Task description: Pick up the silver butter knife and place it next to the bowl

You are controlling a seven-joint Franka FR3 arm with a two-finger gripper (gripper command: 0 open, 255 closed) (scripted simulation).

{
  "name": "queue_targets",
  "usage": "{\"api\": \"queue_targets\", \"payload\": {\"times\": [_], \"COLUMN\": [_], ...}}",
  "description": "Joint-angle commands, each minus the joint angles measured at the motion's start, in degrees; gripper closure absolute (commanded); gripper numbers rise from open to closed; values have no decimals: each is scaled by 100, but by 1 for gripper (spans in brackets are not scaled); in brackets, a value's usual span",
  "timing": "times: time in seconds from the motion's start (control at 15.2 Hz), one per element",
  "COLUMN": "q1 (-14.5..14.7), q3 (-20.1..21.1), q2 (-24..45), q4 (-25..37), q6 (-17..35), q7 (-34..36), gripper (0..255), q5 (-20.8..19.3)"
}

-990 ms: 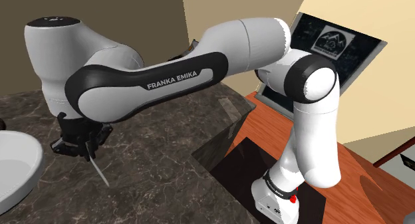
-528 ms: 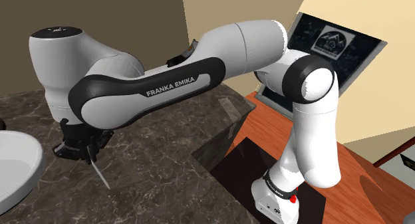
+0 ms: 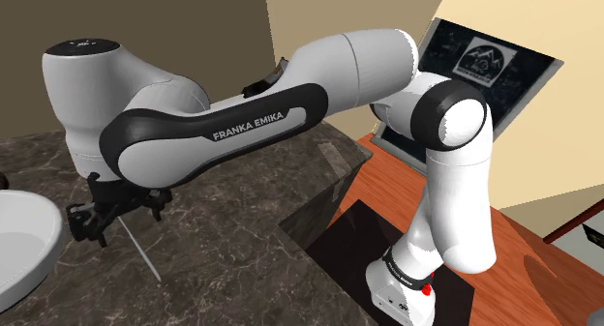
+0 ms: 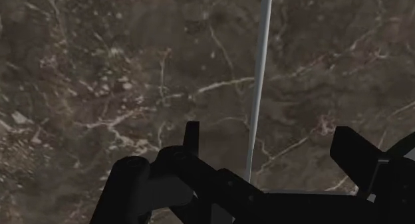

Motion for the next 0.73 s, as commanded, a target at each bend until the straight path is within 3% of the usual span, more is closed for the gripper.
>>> {"api": "queue_targets", "payload": {"times": [0.0, 0.2, 0.66], "q1": [-1, 13, 13], "q3": [15, 46, 46], "q2": [-50, -150, -150], "q4": [120, 514, 514], "q6": [-165, -648, -648], "q7": [-18, -62, -62], "gripper": [0, 0, 0], "q5": [26, 82, 82]}}
